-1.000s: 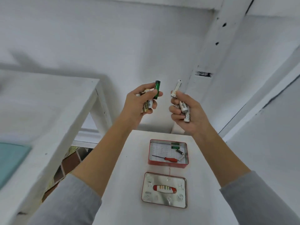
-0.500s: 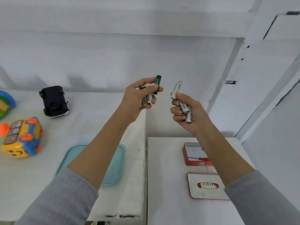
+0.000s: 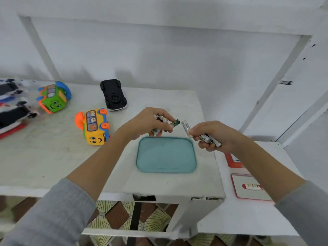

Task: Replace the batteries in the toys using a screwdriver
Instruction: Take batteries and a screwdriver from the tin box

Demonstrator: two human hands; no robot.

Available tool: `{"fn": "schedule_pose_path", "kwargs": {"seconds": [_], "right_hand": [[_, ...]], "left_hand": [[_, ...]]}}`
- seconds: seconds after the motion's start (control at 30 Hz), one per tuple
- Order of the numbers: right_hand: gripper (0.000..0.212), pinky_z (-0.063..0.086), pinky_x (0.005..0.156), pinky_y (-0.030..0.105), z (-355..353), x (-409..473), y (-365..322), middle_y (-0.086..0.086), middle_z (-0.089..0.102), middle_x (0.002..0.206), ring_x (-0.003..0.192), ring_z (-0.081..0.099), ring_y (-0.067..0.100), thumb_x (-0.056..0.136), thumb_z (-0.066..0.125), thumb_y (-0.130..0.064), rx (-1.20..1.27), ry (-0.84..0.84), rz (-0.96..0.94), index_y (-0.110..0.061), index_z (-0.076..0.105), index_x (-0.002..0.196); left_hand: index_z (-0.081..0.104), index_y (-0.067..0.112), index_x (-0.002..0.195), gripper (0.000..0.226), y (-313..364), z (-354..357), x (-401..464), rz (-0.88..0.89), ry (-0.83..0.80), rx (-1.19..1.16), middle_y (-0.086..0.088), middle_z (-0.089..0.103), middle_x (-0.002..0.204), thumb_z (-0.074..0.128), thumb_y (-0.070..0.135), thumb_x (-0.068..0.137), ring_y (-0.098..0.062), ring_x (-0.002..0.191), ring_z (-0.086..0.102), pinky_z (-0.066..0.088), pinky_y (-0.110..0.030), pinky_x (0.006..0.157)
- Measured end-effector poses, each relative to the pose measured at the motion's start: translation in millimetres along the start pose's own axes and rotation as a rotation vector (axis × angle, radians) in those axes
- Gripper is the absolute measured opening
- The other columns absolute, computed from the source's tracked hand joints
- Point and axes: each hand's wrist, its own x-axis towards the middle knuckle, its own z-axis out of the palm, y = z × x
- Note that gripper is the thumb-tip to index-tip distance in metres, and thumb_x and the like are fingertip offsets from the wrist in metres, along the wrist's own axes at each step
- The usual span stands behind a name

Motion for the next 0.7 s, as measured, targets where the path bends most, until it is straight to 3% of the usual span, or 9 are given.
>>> {"fn": "schedule_pose_path", "kwargs": {"seconds": [0.17, 0.3, 0.43, 0.7], "right_hand": [[0.011, 0.024, 0.037, 0.015, 28.5, 5.2, 11.7, 0.007, 0.052, 0.063, 0.041, 0.042, 0.016, 0.075, 0.071, -0.009, -0.219, 0.054, 0.133, -0.004, 0.062, 0.072], [0.016, 0.026, 0.037, 0.017, 40.1, 4.0, 14.1, 0.008, 0.055, 0.065, 0.042, 0.046, 0.016, 0.075, 0.074, -0.013, -0.329, 0.083, 0.174, -0.001, 0.066, 0.083], [0.017, 0.027, 0.037, 0.016, 37.6, 3.3, 12.3, 0.007, 0.058, 0.065, 0.041, 0.045, 0.016, 0.076, 0.075, -0.017, -0.31, 0.137, 0.116, -0.004, 0.064, 0.078], [0.022, 0.028, 0.036, 0.014, 48.6, 28.0, 17.2, 0.009, 0.06, 0.055, 0.034, 0.042, 0.012, 0.078, 0.074, -0.016, -0.289, 0.284, -0.001, 0.002, 0.063, 0.084]], "left_hand": [[0.067, 0.006, 0.098, 0.014, -31.6, -2.9, -10.6, -0.117, -0.138, 0.181, -0.009, 0.074, 0.081, 0.07, 0.011, 0.085, -0.013, 0.047, 0.051, 0.034, -0.022, 0.045], [0.07, 0.009, 0.098, 0.017, -41.9, -0.6, -13.3, -0.144, -0.213, 0.305, 0.006, 0.066, 0.058, 0.074, 0.016, 0.083, -0.011, 0.047, 0.056, 0.037, -0.021, 0.045], [0.066, 0.009, 0.096, 0.018, -41.8, -7.5, -14.8, -0.136, -0.129, 0.284, -0.004, 0.071, 0.07, 0.073, 0.02, 0.084, -0.013, 0.048, 0.059, 0.04, -0.021, 0.043], [0.057, 0.005, 0.086, 0.026, -47.7, 0.6, -5.6, -0.17, 0.023, 0.397, -0.014, 0.065, 0.066, 0.075, 0.023, 0.083, -0.023, 0.041, 0.061, 0.045, -0.023, 0.036]]}}
